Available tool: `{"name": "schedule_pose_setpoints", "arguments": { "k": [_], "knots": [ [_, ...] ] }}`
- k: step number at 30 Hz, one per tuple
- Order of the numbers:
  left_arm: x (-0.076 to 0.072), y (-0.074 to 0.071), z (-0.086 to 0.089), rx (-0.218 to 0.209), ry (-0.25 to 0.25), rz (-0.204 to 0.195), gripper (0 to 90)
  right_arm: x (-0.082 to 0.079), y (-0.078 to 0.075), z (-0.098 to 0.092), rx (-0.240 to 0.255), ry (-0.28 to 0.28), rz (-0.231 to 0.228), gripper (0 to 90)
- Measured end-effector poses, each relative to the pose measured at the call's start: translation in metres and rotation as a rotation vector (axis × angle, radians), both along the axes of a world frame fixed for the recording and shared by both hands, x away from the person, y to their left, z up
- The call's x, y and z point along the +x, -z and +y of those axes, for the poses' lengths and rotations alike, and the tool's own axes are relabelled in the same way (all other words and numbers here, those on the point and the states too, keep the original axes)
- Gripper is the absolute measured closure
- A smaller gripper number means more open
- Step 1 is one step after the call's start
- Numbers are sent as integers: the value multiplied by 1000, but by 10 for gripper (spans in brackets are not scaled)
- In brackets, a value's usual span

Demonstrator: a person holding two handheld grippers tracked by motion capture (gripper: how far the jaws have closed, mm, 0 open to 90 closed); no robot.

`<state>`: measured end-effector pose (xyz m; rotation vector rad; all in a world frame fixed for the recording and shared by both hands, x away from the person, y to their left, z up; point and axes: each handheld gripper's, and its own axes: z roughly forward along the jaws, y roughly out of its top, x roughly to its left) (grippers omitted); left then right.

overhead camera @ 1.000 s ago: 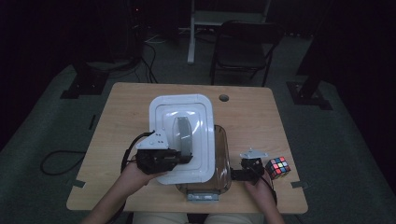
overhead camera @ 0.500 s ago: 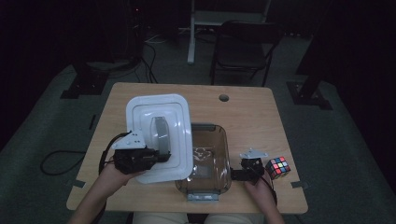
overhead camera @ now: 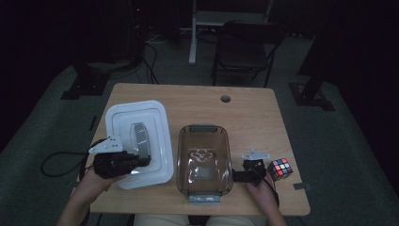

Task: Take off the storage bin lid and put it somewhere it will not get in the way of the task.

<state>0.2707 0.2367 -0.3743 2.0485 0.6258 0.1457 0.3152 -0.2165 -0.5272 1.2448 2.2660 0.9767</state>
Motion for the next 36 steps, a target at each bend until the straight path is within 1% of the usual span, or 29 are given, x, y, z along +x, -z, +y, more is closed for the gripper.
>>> {"name": "schedule_pose_setpoints", "arguments": {
  "k": [1, 2, 5, 7, 8, 9, 10, 12, 15, 18, 19, 20, 21, 27, 32, 36],
  "knots": [
    [1, 3, 2, -8, 2, 6, 846, 0, 0, 0, 0, 0, 0, 135],
    [4, 7, 4, -27, 12, 22, 846, 0, 0, 0, 0, 0, 0, 135],
    [8, 21, 6, -27, 7, 44, 846, 0, 0, 0, -1, -1, 0, 135],
    [12, 29, 7, -38, 14, 65, 846, 0, 0, 0, -1, -1, 0, 135],
    [12, 29, 7, -38, 14, 65, 846, 0, 0, 0, -1, -1, 0, 135],
    [15, 38, 5, -38, 26, 75, 846, 0, 0, 0, -1, 0, 0, 135],
    [17, 43, 4, -40, 35, 86, 846, 0, 0, 0, -1, -1, 0, 135],
    [20, 51, 1, -42, 49, 96, 845, 0, 0, 0, -1, -1, 0, 135],
    [25, 63, -5, -43, 62, 123, 845, 0, 0, 0, -1, 0, 0, 135],
    [31, 75, -11, -28, 72, 143, 845, 0, 0, 0, -1, -1, 0, 135],
    [33, 79, -13, -32, 79, 149, 844, 0, 0, 0, -1, -1, 0, 135],
    [35, 82, -14, -36, 83, 157, 844, 0, 0, 0, -1, 0, 0, 135],
    [38, 85, -16, -26, 82, 162, 844, 0, 0, 0, -1, 0, 0, 135],
    [51, 98, -20, -23, 74, 205, 844, 0, 0, 0, -1, -1, 0, 135],
    [61, 111, -25, -3, 77, 239, 844, 0, 0, 0, -1, -1, 0, 135],
    [69, 120, -25, -34, 70, 281, 835, 0, 0, 0, -1, -1, 0, 135]
  ]
}}
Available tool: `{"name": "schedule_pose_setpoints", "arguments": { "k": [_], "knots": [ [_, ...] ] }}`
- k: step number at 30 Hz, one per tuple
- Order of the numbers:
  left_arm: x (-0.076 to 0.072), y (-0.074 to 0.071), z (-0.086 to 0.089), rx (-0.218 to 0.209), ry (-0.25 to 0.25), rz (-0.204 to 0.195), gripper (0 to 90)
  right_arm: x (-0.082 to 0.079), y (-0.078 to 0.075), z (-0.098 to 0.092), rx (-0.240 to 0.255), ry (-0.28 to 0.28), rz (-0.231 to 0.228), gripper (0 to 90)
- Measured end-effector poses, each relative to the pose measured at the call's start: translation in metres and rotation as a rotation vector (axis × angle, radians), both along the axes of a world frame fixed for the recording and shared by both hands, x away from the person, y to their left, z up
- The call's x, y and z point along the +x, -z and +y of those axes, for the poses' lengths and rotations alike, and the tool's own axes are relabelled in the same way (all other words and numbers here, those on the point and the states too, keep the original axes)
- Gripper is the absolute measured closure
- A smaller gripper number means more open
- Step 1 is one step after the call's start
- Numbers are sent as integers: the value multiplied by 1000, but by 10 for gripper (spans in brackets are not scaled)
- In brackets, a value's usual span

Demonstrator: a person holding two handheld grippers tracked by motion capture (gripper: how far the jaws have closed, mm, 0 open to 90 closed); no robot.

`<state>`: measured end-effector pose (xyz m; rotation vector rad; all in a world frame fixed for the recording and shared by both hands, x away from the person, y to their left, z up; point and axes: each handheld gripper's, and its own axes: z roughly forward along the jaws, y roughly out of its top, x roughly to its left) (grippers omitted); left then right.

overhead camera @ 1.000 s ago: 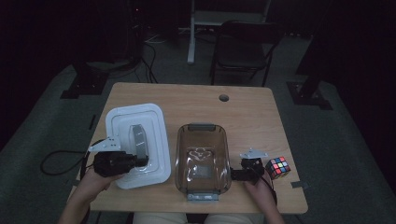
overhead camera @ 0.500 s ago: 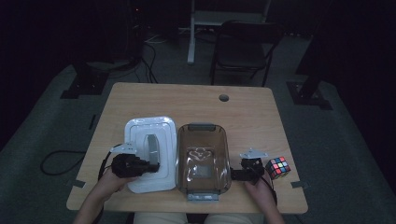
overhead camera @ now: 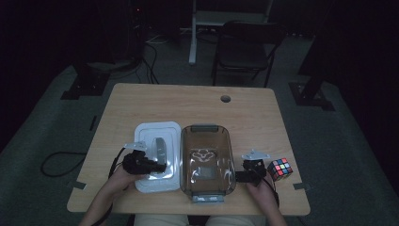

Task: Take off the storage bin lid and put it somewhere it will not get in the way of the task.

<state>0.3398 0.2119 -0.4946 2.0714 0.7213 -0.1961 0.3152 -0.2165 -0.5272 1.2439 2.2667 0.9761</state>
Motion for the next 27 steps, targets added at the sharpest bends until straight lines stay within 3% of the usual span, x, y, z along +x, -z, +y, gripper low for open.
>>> {"name": "schedule_pose_setpoints", "arguments": {
  "k": [15, 17, 20, 24, 27],
  "knots": [
    [28, 20, -6, -16, -6, 93, 782, 0, 0, 0, 0, 0, 0, 135],
    [29, 24, -8, 8, -15, 87, 756, 0, 0, 0, 0, 0, 0, 135],
    [28, 25, -7, -3, -28, 57, 714, 0, 0, 0, 0, 0, 0, 135],
    [26, 22, -7, 10, -18, 41, 598, 0, 0, 0, 0, 0, 0, 135],
    [24, 19, -5, 32, -46, 19, 519, 0, 0, 0, 0, 0, 0, 135]
  ]
}}
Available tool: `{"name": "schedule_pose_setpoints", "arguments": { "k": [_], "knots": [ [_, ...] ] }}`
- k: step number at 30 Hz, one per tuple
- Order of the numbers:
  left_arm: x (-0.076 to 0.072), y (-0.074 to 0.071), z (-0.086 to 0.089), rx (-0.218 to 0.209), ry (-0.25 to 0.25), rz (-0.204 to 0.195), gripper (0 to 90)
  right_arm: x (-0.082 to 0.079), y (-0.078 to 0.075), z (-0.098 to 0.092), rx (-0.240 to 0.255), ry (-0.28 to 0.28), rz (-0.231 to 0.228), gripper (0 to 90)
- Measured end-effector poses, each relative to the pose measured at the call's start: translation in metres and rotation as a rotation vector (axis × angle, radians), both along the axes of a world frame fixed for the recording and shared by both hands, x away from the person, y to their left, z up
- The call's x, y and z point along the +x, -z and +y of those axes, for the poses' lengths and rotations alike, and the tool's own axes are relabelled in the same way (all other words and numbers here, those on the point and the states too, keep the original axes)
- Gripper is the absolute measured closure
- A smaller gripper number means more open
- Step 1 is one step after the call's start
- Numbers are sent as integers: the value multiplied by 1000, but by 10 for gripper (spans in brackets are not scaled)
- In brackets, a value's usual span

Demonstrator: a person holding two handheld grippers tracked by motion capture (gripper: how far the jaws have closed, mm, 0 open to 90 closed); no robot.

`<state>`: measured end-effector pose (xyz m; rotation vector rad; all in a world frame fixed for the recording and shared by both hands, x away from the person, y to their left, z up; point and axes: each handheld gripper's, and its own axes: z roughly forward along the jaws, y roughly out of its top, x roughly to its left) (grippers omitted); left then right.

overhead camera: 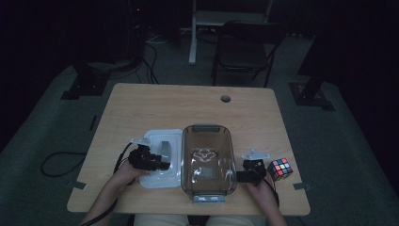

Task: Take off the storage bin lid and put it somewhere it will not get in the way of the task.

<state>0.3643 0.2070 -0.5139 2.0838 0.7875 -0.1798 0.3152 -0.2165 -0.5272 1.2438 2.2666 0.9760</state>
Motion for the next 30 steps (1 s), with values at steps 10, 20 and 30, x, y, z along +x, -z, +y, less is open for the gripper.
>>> {"name": "schedule_pose_setpoints", "arguments": {
  "k": [10, 20, 30],
  "knots": [
    [-9, -9, 16, -4, -108, -23, 343, 0, 0, 0, 0, 0, 0, 135],
    [-26, -22, 27, 20, -205, -82, 183, 0, 0, 0, 0, 0, 0, 135],
    [-40, -24, 43, 24, -345, -142, 94, 0, 0, 0, 0, 0, 0, 135]
  ]
}}
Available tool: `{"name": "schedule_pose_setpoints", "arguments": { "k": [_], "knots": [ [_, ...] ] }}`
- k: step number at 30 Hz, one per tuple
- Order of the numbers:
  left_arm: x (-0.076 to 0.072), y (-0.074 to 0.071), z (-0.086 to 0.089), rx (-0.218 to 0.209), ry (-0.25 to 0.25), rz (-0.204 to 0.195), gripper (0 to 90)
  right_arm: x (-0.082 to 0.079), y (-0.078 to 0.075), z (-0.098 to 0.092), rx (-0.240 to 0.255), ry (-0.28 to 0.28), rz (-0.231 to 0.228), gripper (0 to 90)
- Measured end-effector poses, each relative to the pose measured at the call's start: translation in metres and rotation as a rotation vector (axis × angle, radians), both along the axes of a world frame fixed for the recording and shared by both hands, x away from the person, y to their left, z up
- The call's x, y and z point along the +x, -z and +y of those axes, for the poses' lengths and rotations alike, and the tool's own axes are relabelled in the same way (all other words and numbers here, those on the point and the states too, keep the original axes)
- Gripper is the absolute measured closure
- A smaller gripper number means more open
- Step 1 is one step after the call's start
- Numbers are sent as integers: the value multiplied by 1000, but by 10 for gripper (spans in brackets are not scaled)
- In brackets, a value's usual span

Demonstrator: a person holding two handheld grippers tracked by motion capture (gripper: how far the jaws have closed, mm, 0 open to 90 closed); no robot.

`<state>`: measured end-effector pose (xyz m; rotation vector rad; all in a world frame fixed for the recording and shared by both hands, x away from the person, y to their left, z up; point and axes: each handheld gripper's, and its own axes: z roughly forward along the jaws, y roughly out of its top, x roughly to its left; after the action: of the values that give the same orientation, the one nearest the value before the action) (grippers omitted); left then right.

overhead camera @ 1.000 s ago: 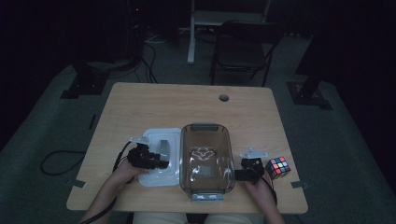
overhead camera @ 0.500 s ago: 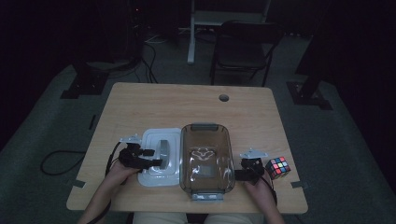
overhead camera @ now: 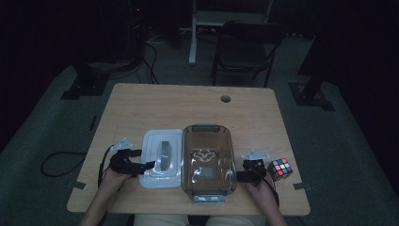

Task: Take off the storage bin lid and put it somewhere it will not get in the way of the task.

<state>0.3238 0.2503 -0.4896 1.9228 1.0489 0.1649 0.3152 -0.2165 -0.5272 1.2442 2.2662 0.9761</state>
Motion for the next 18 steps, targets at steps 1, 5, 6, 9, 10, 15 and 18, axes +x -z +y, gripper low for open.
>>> {"name": "schedule_pose_setpoints", "arguments": {
  "k": [1, 5, 6, 9, 10, 15, 18],
  "knots": [
    [0, 0, 2, -6, -11, 11, 23, 0, 0, 0, 0, 0, 0, 135],
    [-5, -1, 9, 30, -92, -13, 5, 0, 0, 0, 0, 0, 0, 135],
    [-6, -1, 11, 40, -114, -17, 5, 0, 0, 0, 0, 0, 0, 135],
    [-10, 1, 14, 68, -163, -30, 5, 0, 0, 0, 0, 0, 0, 135],
    [-11, 2, 15, 91, -184, -40, 5, 0, 0, 0, 0, 0, 0, 135],
    [-12, 8, 26, 146, -331, -48, 5, 0, 0, 0, 0, 0, 0, 135],
    [-11, 16, 33, 235, -433, -51, 5, 0, 0, 0, 0, 0, 0, 135]
  ]
}}
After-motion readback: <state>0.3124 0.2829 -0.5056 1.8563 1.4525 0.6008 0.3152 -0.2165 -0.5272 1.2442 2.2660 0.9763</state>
